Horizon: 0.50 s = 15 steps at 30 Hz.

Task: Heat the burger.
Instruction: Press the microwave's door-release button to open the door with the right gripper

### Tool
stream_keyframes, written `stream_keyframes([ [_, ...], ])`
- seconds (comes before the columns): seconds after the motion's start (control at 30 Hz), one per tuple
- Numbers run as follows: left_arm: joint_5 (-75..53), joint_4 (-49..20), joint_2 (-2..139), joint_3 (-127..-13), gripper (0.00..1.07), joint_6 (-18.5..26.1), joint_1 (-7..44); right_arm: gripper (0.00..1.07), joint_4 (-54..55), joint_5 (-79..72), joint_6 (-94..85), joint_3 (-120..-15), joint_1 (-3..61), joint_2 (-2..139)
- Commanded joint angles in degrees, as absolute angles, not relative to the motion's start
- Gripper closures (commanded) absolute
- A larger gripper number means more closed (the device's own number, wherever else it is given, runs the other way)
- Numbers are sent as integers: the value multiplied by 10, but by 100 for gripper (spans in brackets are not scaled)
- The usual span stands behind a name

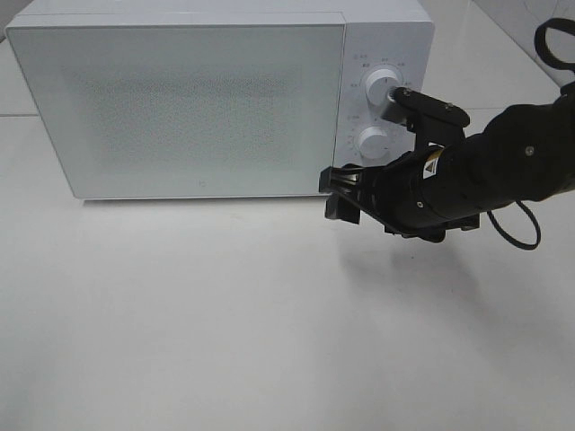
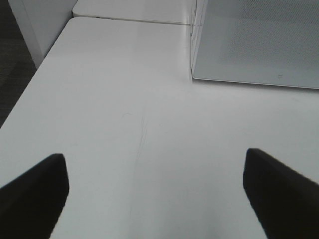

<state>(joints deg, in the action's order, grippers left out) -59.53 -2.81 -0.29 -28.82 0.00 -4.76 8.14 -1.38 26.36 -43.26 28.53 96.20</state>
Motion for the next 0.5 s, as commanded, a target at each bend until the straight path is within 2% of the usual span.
stream_keyframes([
  [0.03, -594, -30, -14, -286, 20, 0, -45, 33, 54, 61, 195, -447, 282, 948],
  [0.17, -594, -30, -14, -286, 20, 0, -45, 30, 31, 142, 132, -455, 282, 910],
  [0.5, -594, -30, -14, -286, 20, 0, -45, 31, 29, 268, 54, -455, 284, 810],
])
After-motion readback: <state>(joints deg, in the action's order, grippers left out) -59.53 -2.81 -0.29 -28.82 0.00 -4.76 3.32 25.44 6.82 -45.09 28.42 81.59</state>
